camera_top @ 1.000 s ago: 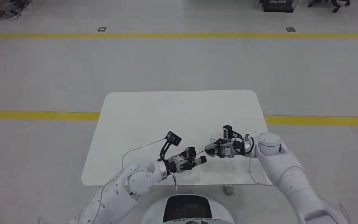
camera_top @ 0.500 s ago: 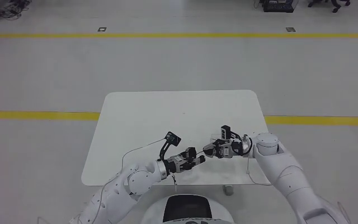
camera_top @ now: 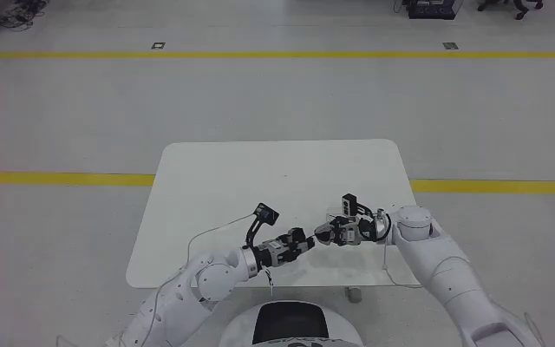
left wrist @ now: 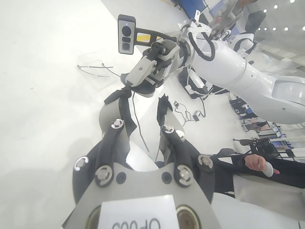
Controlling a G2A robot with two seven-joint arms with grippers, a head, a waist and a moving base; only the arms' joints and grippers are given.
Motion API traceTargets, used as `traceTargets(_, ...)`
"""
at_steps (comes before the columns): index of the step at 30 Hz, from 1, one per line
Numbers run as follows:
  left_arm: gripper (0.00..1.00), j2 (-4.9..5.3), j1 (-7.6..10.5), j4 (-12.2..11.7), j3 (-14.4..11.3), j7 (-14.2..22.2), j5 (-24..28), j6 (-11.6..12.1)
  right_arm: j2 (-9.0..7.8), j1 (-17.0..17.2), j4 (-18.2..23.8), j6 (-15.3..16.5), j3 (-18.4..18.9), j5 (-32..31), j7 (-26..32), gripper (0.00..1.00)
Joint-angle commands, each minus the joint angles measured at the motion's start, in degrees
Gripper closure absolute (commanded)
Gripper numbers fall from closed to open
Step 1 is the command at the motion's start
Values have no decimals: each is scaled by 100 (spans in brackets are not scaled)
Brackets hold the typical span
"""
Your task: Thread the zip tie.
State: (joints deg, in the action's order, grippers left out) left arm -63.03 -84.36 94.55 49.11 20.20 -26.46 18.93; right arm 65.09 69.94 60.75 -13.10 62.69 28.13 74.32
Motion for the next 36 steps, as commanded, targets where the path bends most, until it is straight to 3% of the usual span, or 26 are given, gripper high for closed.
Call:
traceTargets(1,78,6,-1,0,4,1,10,-4,-12,6,5,3,16,7,-10,100)
traceTargets(14,84,41,3,8,-12,6,80,-17,-83,63,98,13,65,66,-53,100)
traceTargets(21,100,52,12,-12,-42,-1,126,4,-105,72,129,25,43,92,-81,100)
traceTargets(29,100,59,40,-46,-87,-25,175,29,-130,80,165,81,14,69,-155,100)
traceTargets(30,100,60,40,-49,-92,-29,193,36,-133,83,170,89,9,63,-145,89)
traceTargets(31,100,60,39,-53,-95,-35,222,42,-137,84,173,77,1,59,-122,38)
traceTargets(32,100,60,34,-64,-97,-45,264,44,-142,80,173,66,-1,51,-120,0)
traceTargets(36,100,66,39,-88,-98,-33,406,55,-160,102,207,95,17,58,-205,0)
